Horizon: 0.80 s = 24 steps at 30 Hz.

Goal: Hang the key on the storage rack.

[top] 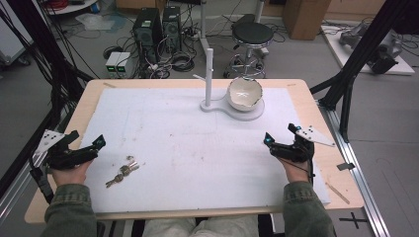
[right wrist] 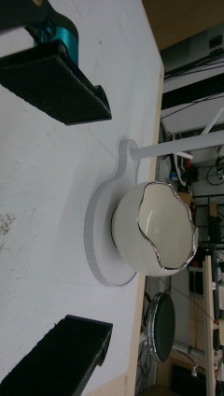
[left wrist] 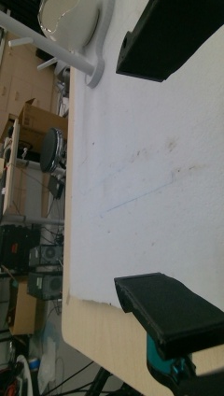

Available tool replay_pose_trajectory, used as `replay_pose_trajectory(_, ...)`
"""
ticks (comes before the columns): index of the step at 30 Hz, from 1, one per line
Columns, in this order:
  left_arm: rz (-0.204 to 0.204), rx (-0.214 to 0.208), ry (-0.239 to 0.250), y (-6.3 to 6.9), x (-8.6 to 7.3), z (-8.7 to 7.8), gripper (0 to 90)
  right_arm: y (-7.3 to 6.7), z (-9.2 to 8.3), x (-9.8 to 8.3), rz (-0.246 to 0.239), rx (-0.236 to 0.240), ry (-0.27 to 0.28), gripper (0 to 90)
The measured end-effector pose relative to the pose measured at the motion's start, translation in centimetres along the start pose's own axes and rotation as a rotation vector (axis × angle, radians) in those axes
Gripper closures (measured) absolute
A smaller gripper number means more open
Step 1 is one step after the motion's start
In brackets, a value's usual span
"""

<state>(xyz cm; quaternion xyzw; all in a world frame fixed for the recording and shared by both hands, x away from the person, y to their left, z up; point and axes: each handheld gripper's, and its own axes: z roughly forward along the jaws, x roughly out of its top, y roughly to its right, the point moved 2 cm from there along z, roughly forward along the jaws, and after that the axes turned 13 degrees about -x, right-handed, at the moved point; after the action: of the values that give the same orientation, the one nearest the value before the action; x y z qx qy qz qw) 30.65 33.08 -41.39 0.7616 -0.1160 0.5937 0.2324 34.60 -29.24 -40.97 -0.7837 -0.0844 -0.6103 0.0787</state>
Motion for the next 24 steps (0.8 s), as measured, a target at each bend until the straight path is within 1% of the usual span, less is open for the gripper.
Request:
replay_pose_trajectory(5,-0.012,-0.005,0.008,0.1,0.0,-0.1,1.7,0.0,-0.1,0.0,0.01,-0.002,0.004,0.5)
replay_pose_trajectory(8,-0.02,-0.007,-0.003,0.0,0.0,-0.1,1.7,0.0,-0.1,0.0,0.013,-0.003,0.005,0.5)
replay_pose_trajectory(11,-0.017,-0.01,-0.019,0.0,-0.1,0.0,1.7,0.0,-0.1,0.0,0.005,-0.001,0.006,0.5)
replay_pose_trajectory(13,-0.017,-0.012,-0.022,0.1,-0.1,0.0,1.7,-0.1,-0.1,0.0,0.005,-0.002,0.0,0.4)
replay_pose_trajectory(14,-0.012,-0.019,-0.035,0.1,-0.2,0.1,1.7,-0.1,-0.1,0.0,0.0,0.0,-0.001,0.5)
replay_pose_trajectory(15,-0.012,-0.019,-0.035,0.1,-0.2,0.1,1.7,-0.1,0.0,0.0,0.001,-0.002,-0.001,0.5)
replay_pose_trajectory(16,-0.018,-0.032,-0.06,0.1,-0.4,0.4,1.7,-0.1,0.0,-0.1,-0.002,-0.004,-0.003,0.5)
replay_pose_trajectory(18,-0.017,-0.047,-0.085,0.3,-0.5,0.7,1.7,0.0,0.0,-0.1,0.006,-0.003,-0.011,0.5)
replay_pose_trajectory(19,-0.017,-0.047,-0.085,0.3,-0.5,0.7,1.7,0.0,0.0,-0.1,0.009,-0.004,-0.012,0.5)
replay_pose_trajectory(20,-0.012,-0.063,-0.106,0.5,-0.6,0.9,1.7,0.0,0.0,-0.1,0.013,-0.003,-0.011,0.5)
replay_pose_trajectory(21,-0.012,-0.063,-0.106,0.5,-0.6,0.9,1.7,0.1,0.0,-0.1,0.012,-0.002,-0.008,0.5)
replay_pose_trajectory(22,-0.007,-0.074,-0.123,0.7,-0.7,1.1,1.7,0.1,0.0,-0.1,0.012,-0.003,-0.009,0.5)
replay_pose_trajectory(23,-0.007,-0.074,-0.123,0.7,-0.7,1.1,1.7,0.1,0.0,-0.1,0.011,-0.002,-0.009,0.5)
replay_pose_trajectory(24,-0.004,-0.088,-0.141,0.9,-0.8,1.3,1.7,0.0,0.0,-0.1,0.014,-0.001,-0.012,0.5)
